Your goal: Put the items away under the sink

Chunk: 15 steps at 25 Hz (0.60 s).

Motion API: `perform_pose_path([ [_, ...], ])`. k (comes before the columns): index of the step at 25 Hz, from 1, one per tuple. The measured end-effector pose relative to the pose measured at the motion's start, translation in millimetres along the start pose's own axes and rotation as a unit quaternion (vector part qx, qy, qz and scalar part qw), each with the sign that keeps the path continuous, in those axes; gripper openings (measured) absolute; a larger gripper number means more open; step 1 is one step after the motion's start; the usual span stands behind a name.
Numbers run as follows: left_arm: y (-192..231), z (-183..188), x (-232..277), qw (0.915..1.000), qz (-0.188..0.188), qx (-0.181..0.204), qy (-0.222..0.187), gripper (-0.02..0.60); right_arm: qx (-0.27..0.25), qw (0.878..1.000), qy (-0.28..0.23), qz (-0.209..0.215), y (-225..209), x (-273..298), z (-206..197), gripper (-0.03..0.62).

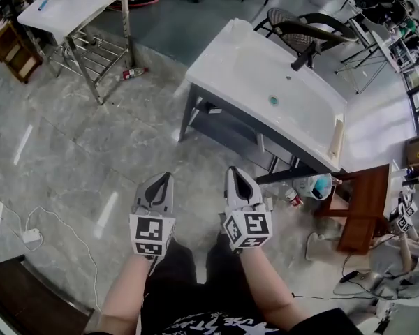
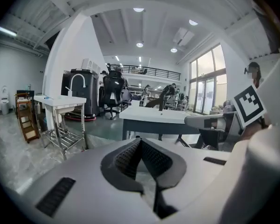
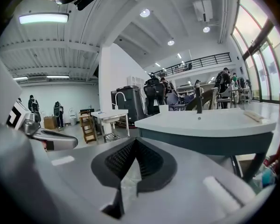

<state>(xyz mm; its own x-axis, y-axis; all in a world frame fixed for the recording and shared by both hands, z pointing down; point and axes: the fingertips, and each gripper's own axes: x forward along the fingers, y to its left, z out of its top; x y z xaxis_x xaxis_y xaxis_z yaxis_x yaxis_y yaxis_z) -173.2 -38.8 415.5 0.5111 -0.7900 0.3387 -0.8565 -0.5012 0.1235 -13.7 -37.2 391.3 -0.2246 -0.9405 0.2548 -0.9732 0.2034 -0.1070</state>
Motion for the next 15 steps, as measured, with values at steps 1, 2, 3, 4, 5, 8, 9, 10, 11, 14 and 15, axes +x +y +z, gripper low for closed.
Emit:
perform_pose_path([
  [1, -9, 4, -3, 1.0000, -0.003, 0.004, 0.000, 0.009, 0.001, 1.000, 0.000, -0.004, -6, -11, 4, 0.003],
  [2, -19, 8, -6, 1.0000, -0.005, 0.006, -0.001, 0.009, 0.003, 1.000, -0.001, -0.009, -13, -21, 7, 0.003],
  [3, -29, 12, -8, 0.9999, -0.008, 0.006, -0.003, 0.009, 0.006, 1.000, -0.003, -0.013, -21, -29, 10, 0.003],
  [4, -38, 17, -10, 0.9999, -0.009, 0.006, -0.006, 0.009, 0.011, 1.000, -0.007, -0.016, -28, -37, 14, 0.003],
  [5, -49, 24, -10, 0.9999, -0.011, 0.007, -0.010, 0.009, 0.015, 1.000, -0.011, -0.018, -35, -43, 18, 0.003],
  [8, -87, 46, -7, 0.9993, -0.024, 0.019, -0.022, 0.009, 0.020, 0.999, -0.028, -0.024, -62, -65, 35, 0.003],
  [9, -101, 53, -5, 0.9991, -0.029, 0.021, -0.023, 0.009, 0.023, 0.999, -0.033, -0.027, -73, -74, 40, 0.003],
  [10, -114, 59, -3, 0.9989, -0.033, 0.021, -0.025, 0.009, 0.026, 0.998, -0.039, -0.030, -85, -82, 46, 0.003],
  [11, -128, 67, 0, 0.9988, -0.036, 0.021, -0.027, 0.009, 0.029, 0.998, -0.044, -0.033, -98, -91, 52, 0.003],
  [14, -174, 90, 12, 0.9978, -0.045, 0.026, -0.039, 0.009, 0.037, 0.996, -0.064, -0.046, -146, -115, 70, 0.003],
  [15, -190, 96, 17, 0.9973, -0.050, 0.032, -0.043, 0.009, 0.042, 0.995, -0.070, -0.053, -164, -123, 73, 0.003],
])
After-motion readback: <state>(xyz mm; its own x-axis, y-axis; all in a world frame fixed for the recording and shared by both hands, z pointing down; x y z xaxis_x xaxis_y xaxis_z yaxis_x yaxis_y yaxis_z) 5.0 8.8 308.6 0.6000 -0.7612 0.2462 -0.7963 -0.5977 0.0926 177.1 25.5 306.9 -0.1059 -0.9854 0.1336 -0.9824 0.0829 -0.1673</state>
